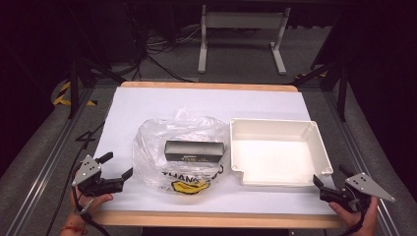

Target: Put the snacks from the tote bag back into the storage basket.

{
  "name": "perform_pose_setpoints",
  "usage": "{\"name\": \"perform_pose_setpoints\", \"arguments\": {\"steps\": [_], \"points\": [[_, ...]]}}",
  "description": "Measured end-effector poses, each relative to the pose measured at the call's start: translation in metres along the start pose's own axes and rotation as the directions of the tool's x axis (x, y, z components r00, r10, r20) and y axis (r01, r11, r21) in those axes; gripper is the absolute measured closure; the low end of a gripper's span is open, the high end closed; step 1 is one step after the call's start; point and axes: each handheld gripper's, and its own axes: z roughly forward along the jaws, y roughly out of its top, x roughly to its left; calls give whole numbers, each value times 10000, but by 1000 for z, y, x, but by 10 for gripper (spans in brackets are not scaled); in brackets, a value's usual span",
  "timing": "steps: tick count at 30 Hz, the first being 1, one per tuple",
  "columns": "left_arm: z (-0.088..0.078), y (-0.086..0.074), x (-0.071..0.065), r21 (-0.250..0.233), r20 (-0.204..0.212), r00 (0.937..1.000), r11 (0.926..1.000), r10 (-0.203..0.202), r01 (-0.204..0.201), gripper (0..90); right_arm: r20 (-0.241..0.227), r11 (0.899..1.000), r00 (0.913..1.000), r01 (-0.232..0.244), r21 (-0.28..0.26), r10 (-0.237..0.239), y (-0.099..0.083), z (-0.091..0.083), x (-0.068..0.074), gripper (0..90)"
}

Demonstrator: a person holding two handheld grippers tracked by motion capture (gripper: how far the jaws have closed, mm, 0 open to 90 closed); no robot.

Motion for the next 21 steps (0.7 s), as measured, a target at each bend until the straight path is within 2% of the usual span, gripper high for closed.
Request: {"name": "perform_pose_setpoints", "arguments": {"steps": [8, 15, 18, 21], "points": [[1, 0, -1, 81, -53, 10000, 9999, 85, -84, 75, 7, 9996, 10000, 53, -272, -52, 6, -9, -1, 67], [2, 0, -1, 139, -6, 9999, 9998, 131, -131, 75, -535, 9974, 9973, 465, -555, -494, 20, -14, 8, 92], [3, -1, -2, 181, -30, 9999, 9997, 140, -139, 76, -771, 9960, 9939, 759, -474, -794, 24, -15, 12, 163], [3, -1, -2, 223, -19, 9998, 9996, 184, -184, 75, -1148, 9954, 9892, 865, -422, -908, 28, -14, 14, 185]]}}
